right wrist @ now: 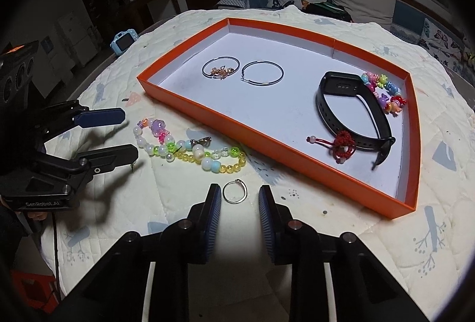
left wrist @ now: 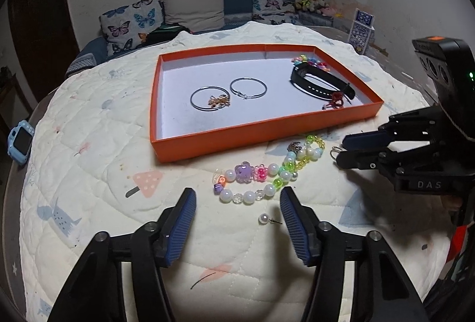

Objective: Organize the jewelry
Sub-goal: 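Grasp the small silver ring with the right gripper while the left grasps the pearl-bead bracelet, then lift the bead bracelet with the left gripper while the right carries the ring over the tray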

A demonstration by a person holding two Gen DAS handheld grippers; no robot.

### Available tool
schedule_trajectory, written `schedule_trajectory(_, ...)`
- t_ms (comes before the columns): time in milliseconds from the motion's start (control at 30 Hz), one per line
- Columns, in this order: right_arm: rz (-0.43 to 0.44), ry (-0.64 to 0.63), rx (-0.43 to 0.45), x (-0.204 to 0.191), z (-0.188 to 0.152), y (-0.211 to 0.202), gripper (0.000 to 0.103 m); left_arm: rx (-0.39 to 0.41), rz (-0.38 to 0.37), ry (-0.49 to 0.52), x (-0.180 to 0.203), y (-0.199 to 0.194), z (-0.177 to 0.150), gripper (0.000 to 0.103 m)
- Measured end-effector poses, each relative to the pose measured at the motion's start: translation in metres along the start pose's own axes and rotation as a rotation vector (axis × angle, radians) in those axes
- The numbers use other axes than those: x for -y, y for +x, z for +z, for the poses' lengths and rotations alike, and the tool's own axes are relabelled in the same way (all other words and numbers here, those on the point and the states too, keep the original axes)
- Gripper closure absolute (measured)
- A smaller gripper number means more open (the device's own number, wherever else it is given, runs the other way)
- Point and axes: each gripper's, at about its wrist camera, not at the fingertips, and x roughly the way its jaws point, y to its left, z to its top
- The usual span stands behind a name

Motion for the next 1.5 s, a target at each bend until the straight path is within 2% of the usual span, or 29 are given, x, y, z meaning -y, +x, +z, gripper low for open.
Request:
schedule_trajectory(167, -0.011, -0.021, 0.0, -0.001, 0.0, 0.001, 0.076, -0.004, -0.018, 0.053, 0.007, 0.004, -0.001, 0.061)
schedule_trajectory(300, -0.009, -0.017, 0.001, -0.001, 0.0, 0.001, 0.076, 0.017, -0.047, 0.1, 0.013, 0.003, 0.001, 0.067)
schedule_trajectory(367, -0.009, -0.017, 0.0, -0.001, 0.0, 0.001, 0.076, 0.022, -0.059, 0.129, 0.017, 0.003, 0.002, 0.074)
schedule_trajectory(567, -0.008, -0.017, 0.001, -0.001, 0.0, 0.001, 0.076, 0.042, -0.079, 0.191, 0.024, 0.002, 0.005, 0.074)
schedule_trajectory(700, -0.008, -0.016, 0.001, -0.001, 0.0, 0.001, 0.077, 0.029, -0.102, 0.232, 0.026, 0.008, 0.006, 0.074)
schedule_trajectory(933, -0.008, -0.016, -0.001, -0.001, 0.0, 0.002, 0.077, 0.0, -0.121, 0.284, 0.024, 0.017, 0.003, 0.083)
schedule_trajectory(1133, -0.009, -0.016, 0.0, -0.001, 0.0, 0.002, 0.078, -0.016, -0.12, 0.309, 0.022, 0.022, 0.004, 0.084)
schedule_trajectory(1200, -0.011, -0.017, 0.0, -0.001, 0.0, 0.003, 0.079, -0.012, -0.12, 0.318, 0.023, 0.022, 0.002, 0.089)
schedule_trajectory(1267, -0.018, -0.017, 0.003, 0.0, 0.0, 0.004, 0.082, -0.011, -0.115, 0.322, 0.026, 0.021, 0.001, 0.093)
schedule_trajectory(1500, -0.023, -0.017, 0.009, 0.0, -0.001, 0.001, 0.084, 0.028, -0.121, 0.264, 0.024, 0.008, 0.002, 0.094)
